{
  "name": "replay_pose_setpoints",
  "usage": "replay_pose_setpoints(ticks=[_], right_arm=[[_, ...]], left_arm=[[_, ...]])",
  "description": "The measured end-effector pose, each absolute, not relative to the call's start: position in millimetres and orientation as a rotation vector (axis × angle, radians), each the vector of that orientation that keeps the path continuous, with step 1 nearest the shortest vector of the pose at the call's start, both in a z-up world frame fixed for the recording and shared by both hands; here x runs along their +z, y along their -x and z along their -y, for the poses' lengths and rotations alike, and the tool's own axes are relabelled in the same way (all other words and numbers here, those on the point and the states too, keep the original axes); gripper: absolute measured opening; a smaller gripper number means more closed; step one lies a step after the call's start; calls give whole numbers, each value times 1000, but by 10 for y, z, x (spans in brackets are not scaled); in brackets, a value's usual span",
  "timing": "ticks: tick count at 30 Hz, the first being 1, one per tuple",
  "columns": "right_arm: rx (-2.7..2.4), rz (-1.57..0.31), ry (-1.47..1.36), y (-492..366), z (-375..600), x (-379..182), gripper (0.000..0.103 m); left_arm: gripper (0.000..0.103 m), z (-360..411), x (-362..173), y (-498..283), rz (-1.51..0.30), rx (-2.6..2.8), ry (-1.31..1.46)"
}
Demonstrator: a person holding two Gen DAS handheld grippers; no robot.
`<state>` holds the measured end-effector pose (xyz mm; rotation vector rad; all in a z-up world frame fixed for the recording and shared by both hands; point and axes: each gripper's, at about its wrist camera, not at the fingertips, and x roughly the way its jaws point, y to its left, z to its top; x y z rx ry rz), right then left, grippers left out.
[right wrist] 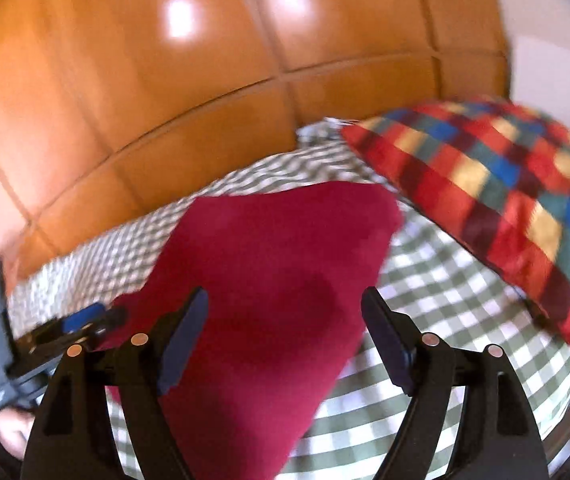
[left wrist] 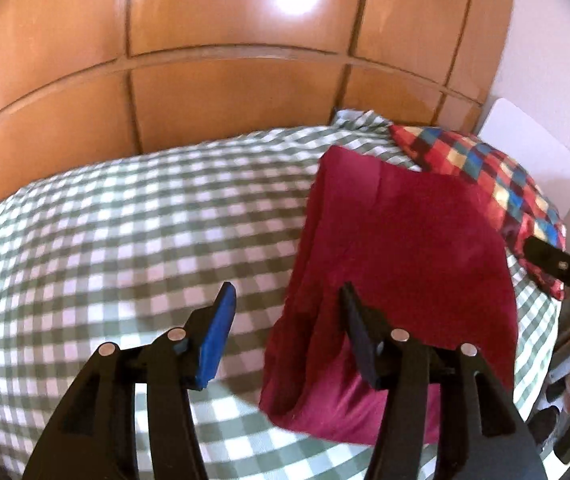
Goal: Fold small clothes
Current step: 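Lower the folded sweater onto the bed and open both grippers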
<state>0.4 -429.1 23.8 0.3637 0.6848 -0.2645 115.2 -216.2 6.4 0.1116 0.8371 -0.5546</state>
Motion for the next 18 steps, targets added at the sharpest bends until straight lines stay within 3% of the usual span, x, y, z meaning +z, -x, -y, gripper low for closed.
replay_pose_setpoints(ticks=[4,15,18], right_arm=[[-284,-841,-254,-312,4012,-123,71],[-355,-826,-240,-297,3883,-39,73],[-396,-778,-283,-127,3795,69,81]], left_arm=[[62,2274,-133,-1212,-886,-495,-194],[71,2046,172,-996,-817,-462,-109],[76,1901,285,-841,-782,-441,-85]])
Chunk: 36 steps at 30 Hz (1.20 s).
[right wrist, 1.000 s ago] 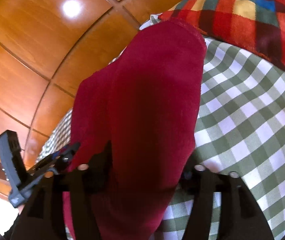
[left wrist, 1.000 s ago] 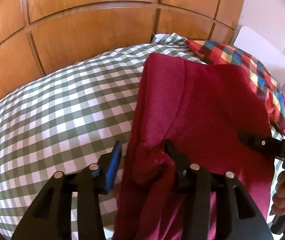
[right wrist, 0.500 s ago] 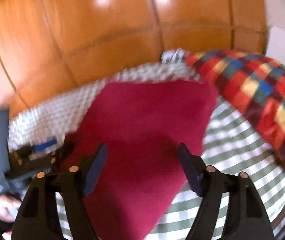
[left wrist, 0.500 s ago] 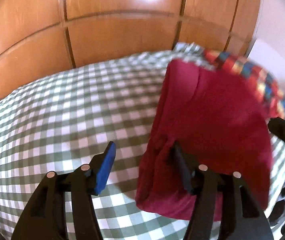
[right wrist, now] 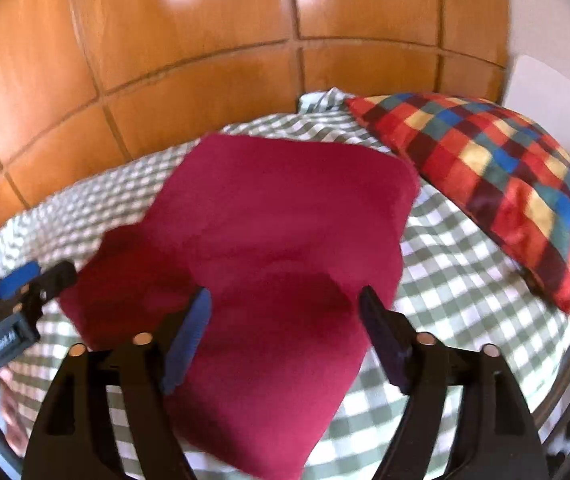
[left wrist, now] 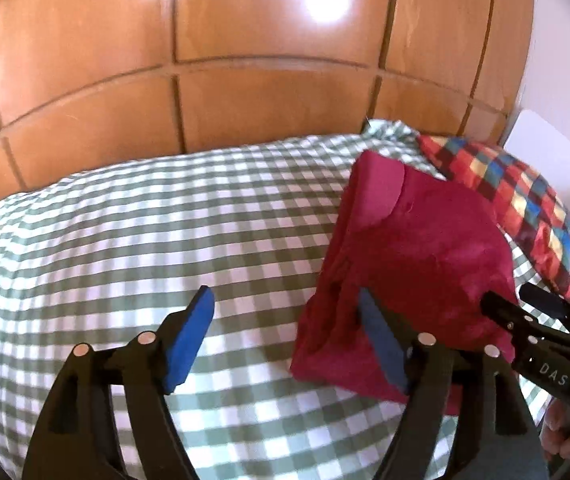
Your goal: Fold small clothes
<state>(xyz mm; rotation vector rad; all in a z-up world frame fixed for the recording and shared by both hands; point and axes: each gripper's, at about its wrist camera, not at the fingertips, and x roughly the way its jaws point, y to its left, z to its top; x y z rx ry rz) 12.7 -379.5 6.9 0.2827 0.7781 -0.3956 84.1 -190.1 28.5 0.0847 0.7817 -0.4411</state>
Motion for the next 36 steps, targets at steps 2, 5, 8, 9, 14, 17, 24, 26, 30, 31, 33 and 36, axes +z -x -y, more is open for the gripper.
replay_pose_setpoints(ticks=[2,5,8,9,14,17,24,26,30,31,33,36], right_arm=[[-436,-744,-316,3,3696,101,86],[-490,-721,-316,138,3507,112,91],[-541,-707,-311,240,3373,114,93],[-554,-704,-315,267,3347,113,93],[-628,-672,-309,352,3341,147,96],[-664,-656,-319,390,3398,177,96],[-663,-660,-319,413,3385,164,96],[-661,-660,-315,420,3372,156,96],[-658,-664,-316,424,3376,144,97],[-656,-666,-318,430,3370,135,96],[-654,-670,-323,440,3368,122,96],[-648,-678,-320,437,3354,100,97]], left_arm=[[81,1843,339,-746,-759,-434,-80],[90,1743,409,-590,-712,-426,-80],[94,1657,452,-473,-683,-424,-73],[95,1636,454,-447,-679,-424,-76],[98,1626,462,-342,-666,-424,-91],[100,1625,472,-309,-661,-420,-85],[100,1631,504,-254,-650,-406,-93],[100,1638,513,-245,-650,-403,-96],[100,1654,525,-235,-642,-399,-103],[100,1658,526,-232,-642,-398,-106],[100,1661,527,-232,-642,-399,-106],[100,1675,526,-229,-640,-398,-114]])
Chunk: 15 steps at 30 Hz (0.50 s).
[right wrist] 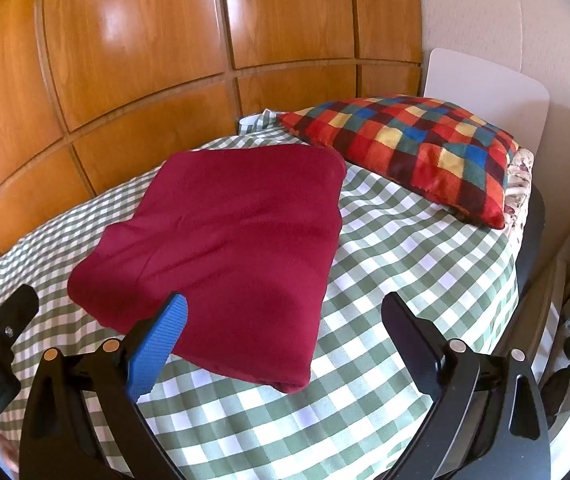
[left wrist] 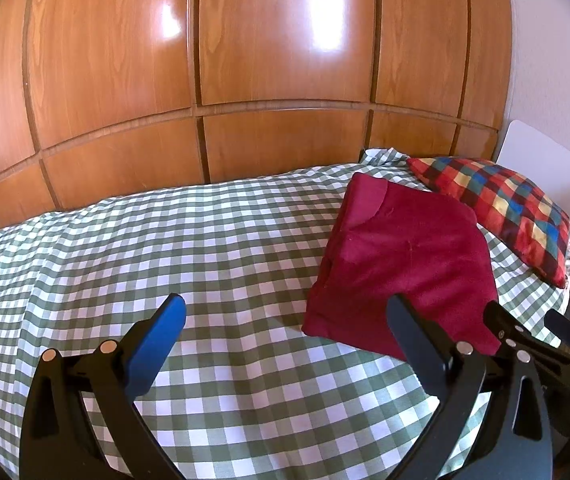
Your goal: Fold small clothes
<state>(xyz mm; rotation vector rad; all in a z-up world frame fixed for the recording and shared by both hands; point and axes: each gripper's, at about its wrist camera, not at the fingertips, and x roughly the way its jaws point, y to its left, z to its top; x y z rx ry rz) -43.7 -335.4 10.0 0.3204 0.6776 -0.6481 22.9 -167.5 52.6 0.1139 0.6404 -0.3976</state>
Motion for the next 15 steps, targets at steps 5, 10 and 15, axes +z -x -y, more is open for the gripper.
replay_pose_setpoints(ticks=[5,10,15], right_arm=[[-636,-681,-318,419,3335,90,97],[-636,-683,-319,411,3336,90,96],[-634,-689,-320,410,3324,85,97]], left_arm=[[100,1686,524,-226,-640,-398,-114],[100,1679,521,-228,-642,-400,-114],[100,1676,524,-228,-636,-403,-115]])
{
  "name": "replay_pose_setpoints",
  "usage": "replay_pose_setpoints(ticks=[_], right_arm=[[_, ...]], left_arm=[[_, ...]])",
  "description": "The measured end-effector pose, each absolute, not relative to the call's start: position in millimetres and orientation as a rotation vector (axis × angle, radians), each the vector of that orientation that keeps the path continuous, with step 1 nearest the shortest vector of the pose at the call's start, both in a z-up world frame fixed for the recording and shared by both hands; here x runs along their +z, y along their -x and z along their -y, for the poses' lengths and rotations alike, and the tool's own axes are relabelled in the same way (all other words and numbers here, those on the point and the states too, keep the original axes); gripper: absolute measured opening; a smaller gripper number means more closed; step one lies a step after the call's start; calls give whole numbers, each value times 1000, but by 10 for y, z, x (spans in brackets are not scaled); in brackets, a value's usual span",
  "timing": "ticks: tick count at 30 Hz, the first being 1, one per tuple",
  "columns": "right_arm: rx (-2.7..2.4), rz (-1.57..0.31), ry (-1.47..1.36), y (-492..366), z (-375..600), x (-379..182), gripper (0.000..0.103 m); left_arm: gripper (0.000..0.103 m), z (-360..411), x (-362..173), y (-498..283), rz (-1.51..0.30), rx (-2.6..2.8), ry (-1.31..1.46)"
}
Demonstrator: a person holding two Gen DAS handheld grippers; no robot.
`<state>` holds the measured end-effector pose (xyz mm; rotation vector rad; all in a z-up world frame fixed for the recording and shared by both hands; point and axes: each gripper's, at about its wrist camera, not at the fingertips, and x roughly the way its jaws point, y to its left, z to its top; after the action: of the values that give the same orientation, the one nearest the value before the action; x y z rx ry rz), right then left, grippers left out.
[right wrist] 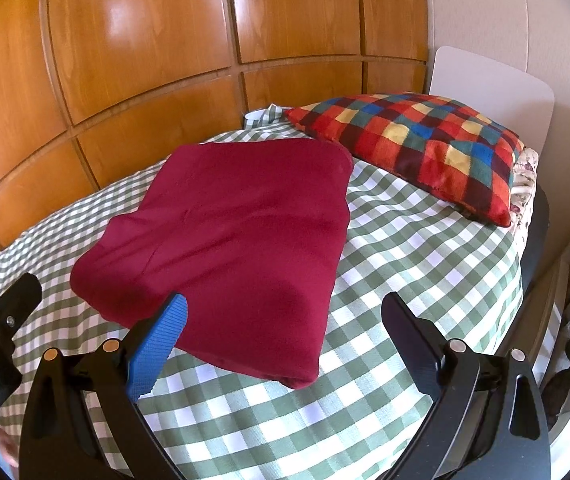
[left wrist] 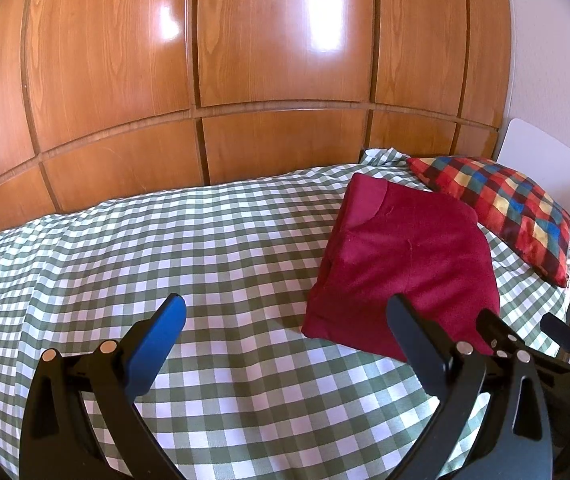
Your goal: Fold small clothes
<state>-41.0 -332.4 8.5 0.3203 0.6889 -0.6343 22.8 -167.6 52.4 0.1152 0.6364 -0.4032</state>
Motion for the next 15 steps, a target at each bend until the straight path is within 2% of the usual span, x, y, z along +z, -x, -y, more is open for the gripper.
replay_pose_setpoints(ticks=[15], right_arm=[[-632,-681,-318,413,3288,104,96]], left_arm=[[100,1653,531,-230,-638,-401,-111]])
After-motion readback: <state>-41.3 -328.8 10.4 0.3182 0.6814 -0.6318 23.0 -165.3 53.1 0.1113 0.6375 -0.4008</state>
